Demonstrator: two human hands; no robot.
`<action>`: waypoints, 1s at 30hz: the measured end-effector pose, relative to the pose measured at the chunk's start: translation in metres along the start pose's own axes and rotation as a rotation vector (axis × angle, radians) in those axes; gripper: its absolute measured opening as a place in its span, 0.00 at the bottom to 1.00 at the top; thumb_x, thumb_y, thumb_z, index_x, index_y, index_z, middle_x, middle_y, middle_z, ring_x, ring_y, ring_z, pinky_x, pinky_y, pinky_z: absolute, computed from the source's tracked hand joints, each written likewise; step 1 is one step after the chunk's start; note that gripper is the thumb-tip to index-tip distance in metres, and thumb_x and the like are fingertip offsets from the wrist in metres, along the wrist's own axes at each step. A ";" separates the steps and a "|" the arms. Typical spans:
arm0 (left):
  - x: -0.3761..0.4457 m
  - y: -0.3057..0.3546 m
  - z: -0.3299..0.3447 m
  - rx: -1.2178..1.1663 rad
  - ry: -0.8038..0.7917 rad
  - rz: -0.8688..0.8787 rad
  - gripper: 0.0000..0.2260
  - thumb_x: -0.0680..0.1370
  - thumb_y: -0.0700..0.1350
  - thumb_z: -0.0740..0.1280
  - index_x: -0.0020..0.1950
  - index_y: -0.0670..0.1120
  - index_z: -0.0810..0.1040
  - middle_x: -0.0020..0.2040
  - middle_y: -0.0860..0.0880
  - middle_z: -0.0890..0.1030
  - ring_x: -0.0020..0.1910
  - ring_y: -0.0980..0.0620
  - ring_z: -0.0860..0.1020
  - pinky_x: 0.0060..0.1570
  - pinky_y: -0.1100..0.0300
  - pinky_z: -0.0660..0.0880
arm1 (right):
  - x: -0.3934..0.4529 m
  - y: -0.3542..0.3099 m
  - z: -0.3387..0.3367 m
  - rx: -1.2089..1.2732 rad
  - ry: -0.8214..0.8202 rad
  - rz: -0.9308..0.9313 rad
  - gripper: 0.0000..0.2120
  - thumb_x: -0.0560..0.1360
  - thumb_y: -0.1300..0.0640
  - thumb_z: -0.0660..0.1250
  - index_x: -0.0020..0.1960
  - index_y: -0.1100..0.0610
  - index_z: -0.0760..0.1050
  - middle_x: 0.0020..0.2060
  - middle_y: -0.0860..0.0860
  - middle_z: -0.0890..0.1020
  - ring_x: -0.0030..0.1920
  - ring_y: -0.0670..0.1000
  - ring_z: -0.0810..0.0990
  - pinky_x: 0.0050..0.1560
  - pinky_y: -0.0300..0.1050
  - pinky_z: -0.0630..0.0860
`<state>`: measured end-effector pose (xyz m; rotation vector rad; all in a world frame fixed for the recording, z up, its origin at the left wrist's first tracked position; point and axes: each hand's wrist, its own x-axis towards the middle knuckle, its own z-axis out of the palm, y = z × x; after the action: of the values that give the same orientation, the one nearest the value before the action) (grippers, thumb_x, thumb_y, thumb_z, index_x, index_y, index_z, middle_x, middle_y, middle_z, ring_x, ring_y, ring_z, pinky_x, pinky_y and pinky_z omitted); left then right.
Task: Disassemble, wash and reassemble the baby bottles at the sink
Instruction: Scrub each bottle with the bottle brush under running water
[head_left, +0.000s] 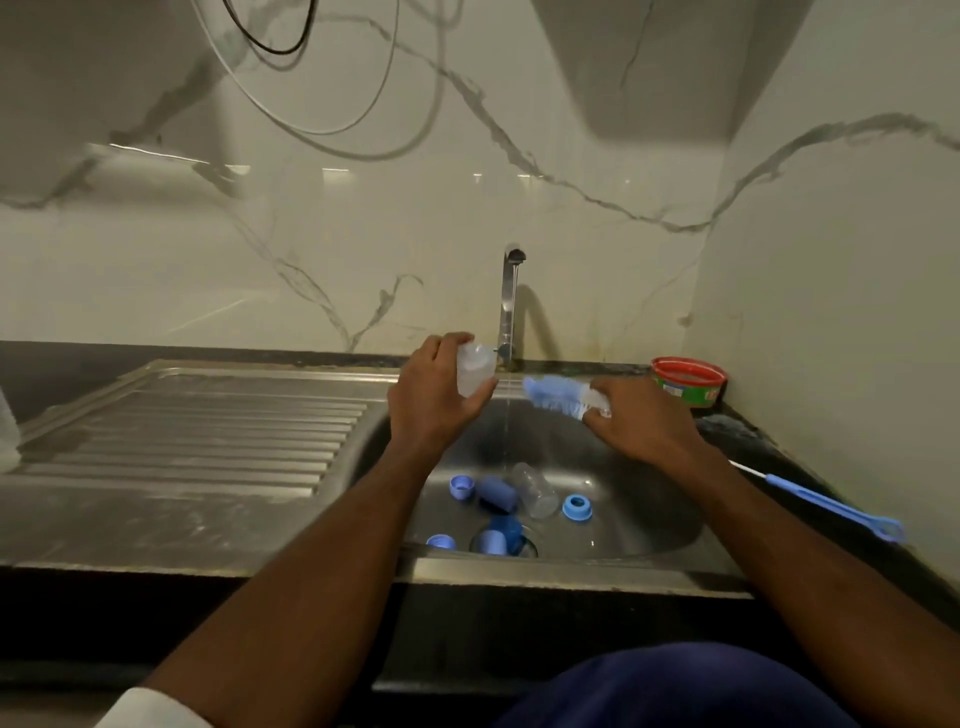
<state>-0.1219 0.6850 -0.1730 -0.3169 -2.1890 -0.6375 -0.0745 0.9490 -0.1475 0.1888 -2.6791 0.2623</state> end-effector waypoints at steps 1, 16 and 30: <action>-0.002 -0.002 0.002 0.044 -0.102 -0.041 0.30 0.70 0.64 0.74 0.67 0.54 0.73 0.61 0.51 0.79 0.57 0.51 0.77 0.53 0.54 0.77 | -0.002 0.001 0.004 -0.032 -0.097 -0.001 0.17 0.79 0.40 0.66 0.62 0.49 0.79 0.52 0.50 0.84 0.45 0.49 0.78 0.44 0.42 0.70; -0.011 -0.015 0.016 0.025 -0.412 -0.274 0.30 0.68 0.57 0.80 0.65 0.48 0.77 0.62 0.47 0.78 0.57 0.49 0.78 0.55 0.57 0.76 | -0.004 -0.009 0.009 -0.021 -0.158 0.004 0.18 0.78 0.40 0.67 0.60 0.50 0.80 0.52 0.50 0.84 0.44 0.48 0.76 0.43 0.42 0.70; -0.010 -0.033 -0.086 0.184 -0.314 -0.172 0.29 0.69 0.65 0.75 0.66 0.55 0.74 0.61 0.52 0.77 0.60 0.50 0.77 0.57 0.52 0.76 | -0.003 -0.106 -0.026 -0.048 -0.139 -0.090 0.13 0.77 0.44 0.64 0.58 0.48 0.78 0.52 0.49 0.83 0.45 0.50 0.79 0.43 0.44 0.71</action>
<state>-0.0741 0.6105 -0.1459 -0.1392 -2.5764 -0.4995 -0.0423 0.8519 -0.1096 0.3230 -2.8023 0.1619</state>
